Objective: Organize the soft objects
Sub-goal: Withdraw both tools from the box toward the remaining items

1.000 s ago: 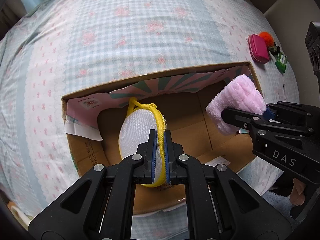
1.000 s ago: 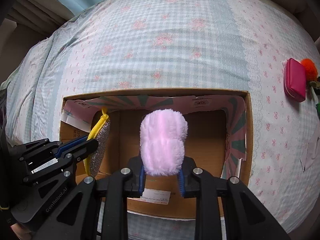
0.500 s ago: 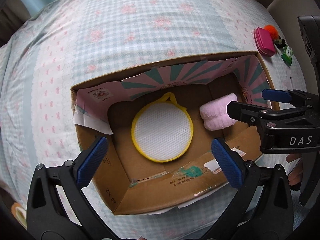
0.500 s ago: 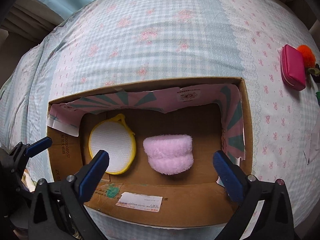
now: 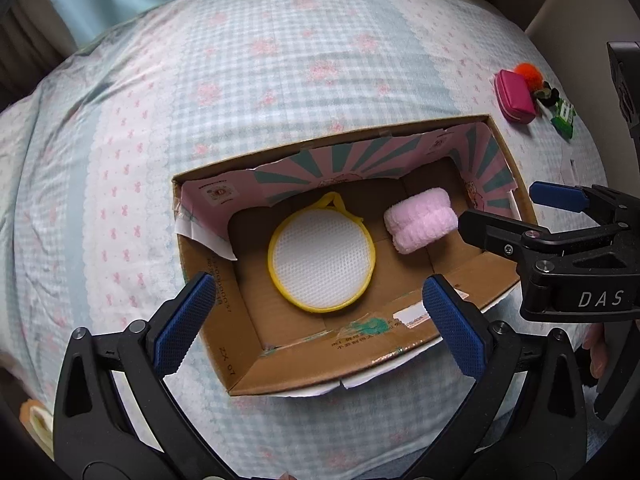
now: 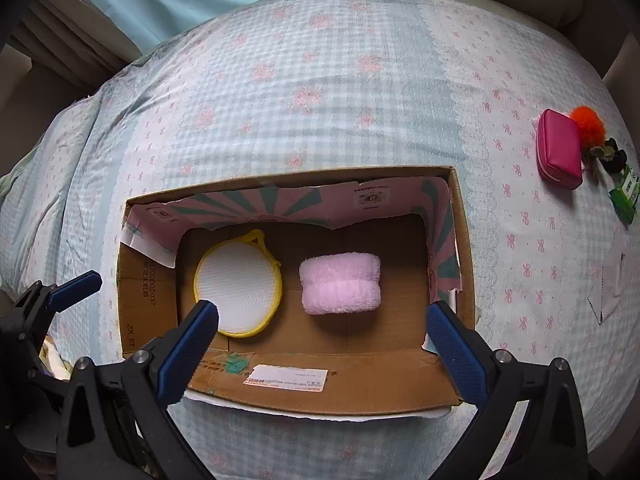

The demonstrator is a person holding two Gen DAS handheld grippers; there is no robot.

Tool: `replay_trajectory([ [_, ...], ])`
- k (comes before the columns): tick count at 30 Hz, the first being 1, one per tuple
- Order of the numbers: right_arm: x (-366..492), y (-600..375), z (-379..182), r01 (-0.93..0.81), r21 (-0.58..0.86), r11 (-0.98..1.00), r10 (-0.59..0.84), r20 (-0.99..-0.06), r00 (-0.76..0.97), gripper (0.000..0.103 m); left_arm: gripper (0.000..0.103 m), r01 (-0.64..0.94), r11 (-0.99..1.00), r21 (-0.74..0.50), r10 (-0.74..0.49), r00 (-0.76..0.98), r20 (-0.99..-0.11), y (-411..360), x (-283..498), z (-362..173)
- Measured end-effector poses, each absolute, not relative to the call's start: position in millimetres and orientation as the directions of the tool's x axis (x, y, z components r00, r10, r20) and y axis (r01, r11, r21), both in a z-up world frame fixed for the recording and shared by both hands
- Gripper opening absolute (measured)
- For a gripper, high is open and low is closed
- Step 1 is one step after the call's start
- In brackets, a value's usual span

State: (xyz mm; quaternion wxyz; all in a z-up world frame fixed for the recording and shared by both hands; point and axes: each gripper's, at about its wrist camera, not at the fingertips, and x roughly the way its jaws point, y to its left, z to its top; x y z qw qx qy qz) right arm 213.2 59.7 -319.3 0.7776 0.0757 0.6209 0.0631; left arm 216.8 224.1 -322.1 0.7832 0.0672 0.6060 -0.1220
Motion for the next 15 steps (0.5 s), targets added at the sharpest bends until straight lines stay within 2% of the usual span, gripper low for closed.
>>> replay_trajectory([
  [6, 191.5, 61.2, -281.6, -0.034, 0.176, 0.984, 0.178, -0.937, 0.301, 0.103, 0.103, 0.263, 0.965, -0.018, -0.100, 0.302, -0.948, 226.0, 196.6, -291.5],
  [15, 143.0, 36.4, -190.2, -0.051, 0.084, 0.995, 0.099, -0.867, 0.488, 0.103, 0.103, 0.219, 0.976, -0.012, -0.107, 0.429, -0.897, 222.6, 153.4, -219.5],
])
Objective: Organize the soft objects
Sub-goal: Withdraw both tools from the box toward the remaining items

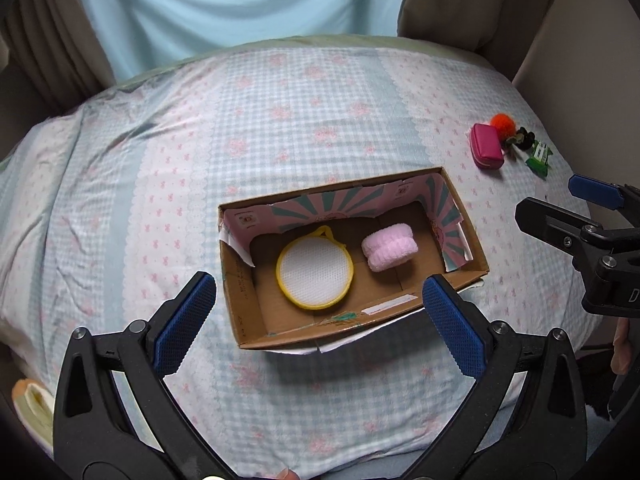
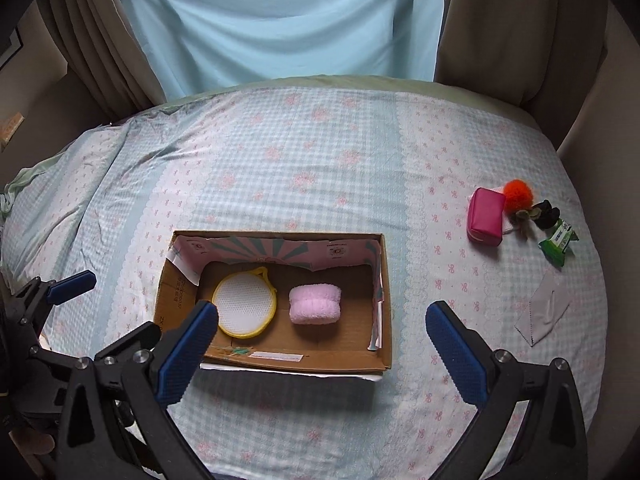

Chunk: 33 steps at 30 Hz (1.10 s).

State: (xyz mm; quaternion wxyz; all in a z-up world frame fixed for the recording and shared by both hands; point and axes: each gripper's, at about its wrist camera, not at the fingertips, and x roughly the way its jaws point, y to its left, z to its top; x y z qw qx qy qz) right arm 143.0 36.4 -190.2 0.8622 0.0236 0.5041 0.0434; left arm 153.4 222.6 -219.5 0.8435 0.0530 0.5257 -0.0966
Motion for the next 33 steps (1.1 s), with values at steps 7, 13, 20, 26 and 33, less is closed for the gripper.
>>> replay_trajectory([
  [7, 88.3, 12.8, -106.7, -0.066, -0.007, 0.998, 0.037, -0.758, 0.651, 0.103, 0.103, 0.176, 0.984, -0.033, -0.127, 0.558, -0.820, 209.4, 117.5, -143.9],
  [13, 46.1, -14.9, -57.9, -0.019, -0.006, 1.000, 0.010, -0.663, 0.749, 0.103, 0.103, 0.128, 0.991, -0.046, -0.122, 0.684, -0.719, 198.2, 82.4, -79.4],
  [20, 31.6, -62.3, -54.9, 0.060, 0.050, 0.997, -0.014, -0.646, 0.763, 0.103, 0.103, 0.127, 0.990, -0.064, -0.136, 0.717, -0.684, 166.8, 76.7, -58.0],
  [26, 31.6, -121.8, -58.3, 0.146, 0.077, 0.986, -0.062, -0.649, 0.758, 0.103, 0.103, 0.148, 0.989, -0.026, -0.126, 0.719, -0.684, 115.0, 91.1, -65.5],
  [33, 53.3, -199.2, -65.3, 0.244, 0.076, 0.967, -0.136, -0.657, 0.741, 0.103, 0.103, 0.183, 0.983, -0.008, -0.134, 0.686, -0.715, 34.0, 131.1, -83.0],
])
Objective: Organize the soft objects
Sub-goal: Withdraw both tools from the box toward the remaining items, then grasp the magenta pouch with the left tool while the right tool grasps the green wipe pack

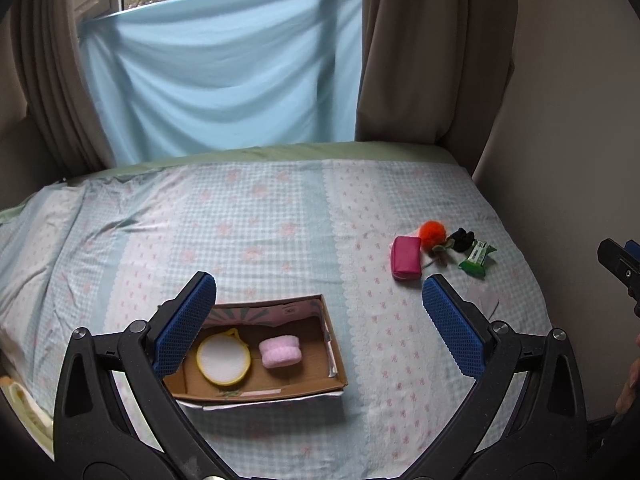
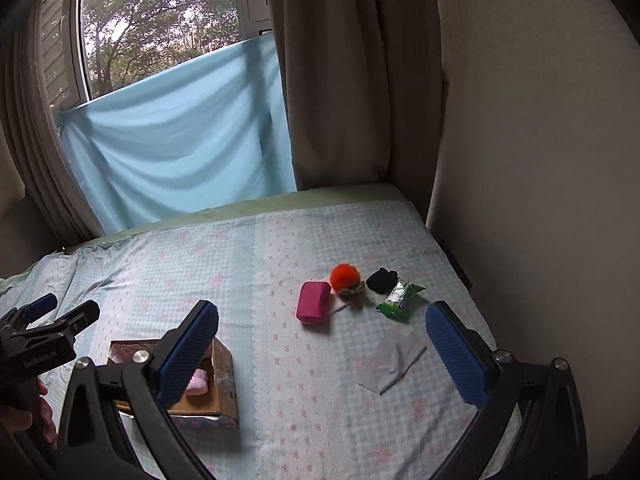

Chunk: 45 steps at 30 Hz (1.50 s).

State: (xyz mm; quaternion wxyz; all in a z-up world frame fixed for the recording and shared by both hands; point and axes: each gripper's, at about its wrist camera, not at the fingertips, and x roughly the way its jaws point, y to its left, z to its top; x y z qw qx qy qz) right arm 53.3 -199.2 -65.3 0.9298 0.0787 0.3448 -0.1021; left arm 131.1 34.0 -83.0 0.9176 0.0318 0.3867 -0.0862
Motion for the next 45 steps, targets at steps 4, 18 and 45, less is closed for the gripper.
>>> replay_trajectory([
  [4, 73.0, -245.6, -78.4, 0.289, 0.073, 0.955, -0.166, -0.674, 0.720, 0.103, 0.103, 0.203, 0.979, -0.022, -0.153, 0.658, -0.737, -15.3, 162.9, -99.9],
  [18, 170.1, -369.3, -201.1, 0.347, 0.096, 0.933, -0.149, -0.774, 0.616, 0.103, 0.103, 0.218, 0.973, -0.071, -0.178, 0.526, -0.832, -150.1, 279.5, -246.0],
  [45, 282.5, -429.6, -417.4, 0.475, 0.139, 0.869, -0.090, -0.899, 0.428, 0.064, 0.069, 0.321, 0.938, -0.128, -0.230, 0.305, -0.924, -209.8, 394.9, -465.6],
])
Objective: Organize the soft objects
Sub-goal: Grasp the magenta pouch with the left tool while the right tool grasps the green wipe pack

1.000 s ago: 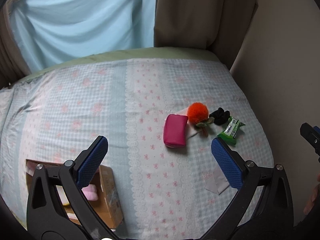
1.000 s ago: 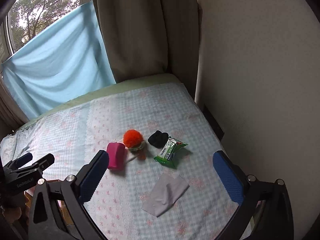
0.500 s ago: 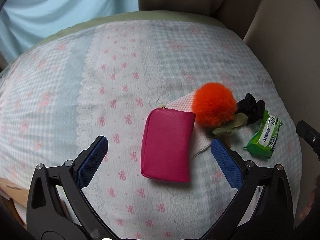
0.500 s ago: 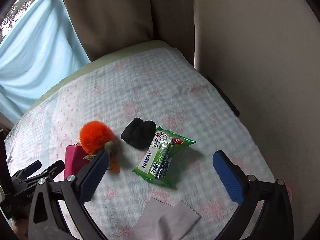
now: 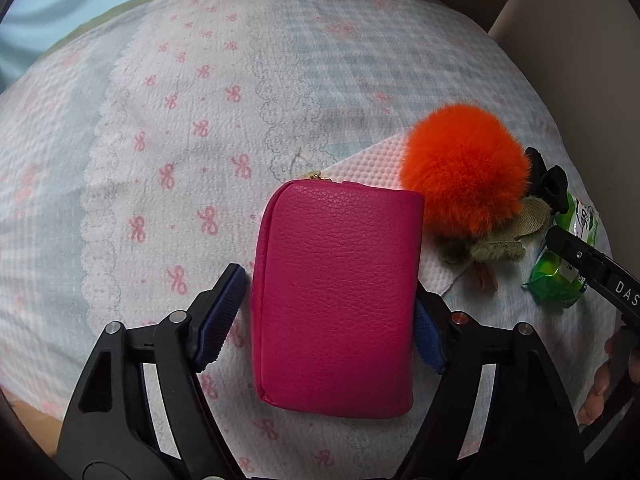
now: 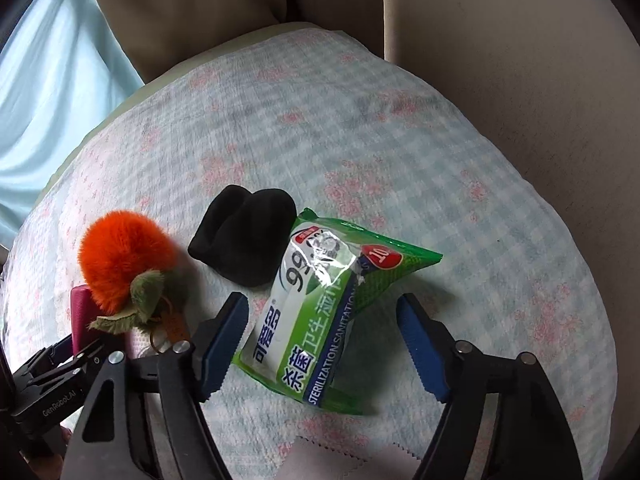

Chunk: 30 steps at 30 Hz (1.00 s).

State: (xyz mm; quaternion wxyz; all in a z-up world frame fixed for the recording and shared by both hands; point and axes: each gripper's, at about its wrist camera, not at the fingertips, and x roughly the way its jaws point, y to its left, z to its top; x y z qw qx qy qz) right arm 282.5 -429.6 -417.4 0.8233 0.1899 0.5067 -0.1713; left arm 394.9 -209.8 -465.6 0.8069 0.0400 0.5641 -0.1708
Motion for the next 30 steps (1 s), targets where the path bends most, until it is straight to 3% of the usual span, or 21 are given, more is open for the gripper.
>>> replay_trajectory([
  [1, 282.3, -431.5, -419.2, 0.477, 0.154, 0.866, -0.076, -0.901, 0.427, 0.061, 0.062, 0.317, 0.938, -0.139, -0.238, 0.301, -0.923, -209.7, 395.7, -466.5],
  [3, 281.6, -432.6, -420.2, 0.481, 0.173, 0.860, -0.059, -0.901, 0.429, 0.047, 0.059, 0.315, 0.937, -0.151, -0.247, 0.293, -0.924, -211.0, 396.6, -466.9],
  [9, 279.0, -427.2, -413.0, 0.468, 0.162, 0.869, -0.070, -0.896, 0.439, 0.032, 0.049, 0.310, 0.938, -0.154, -0.251, 0.303, -0.919, -208.2, 395.0, -460.4],
  [21, 263.5, -425.7, -390.8, 0.478, 0.167, 0.862, -0.088, -0.880, 0.466, 0.029, 0.044, 0.295, 0.945, -0.141, -0.241, 0.339, -0.909, -194.6, 381.6, -433.8],
  [30, 234.9, -408.3, -317.2, 0.429, 0.156, 0.890, -0.111, -0.838, 0.535, 0.029, 0.043, 0.287, 0.944, -0.160, -0.272, 0.409, -0.871, -182.6, 354.7, -359.2],
])
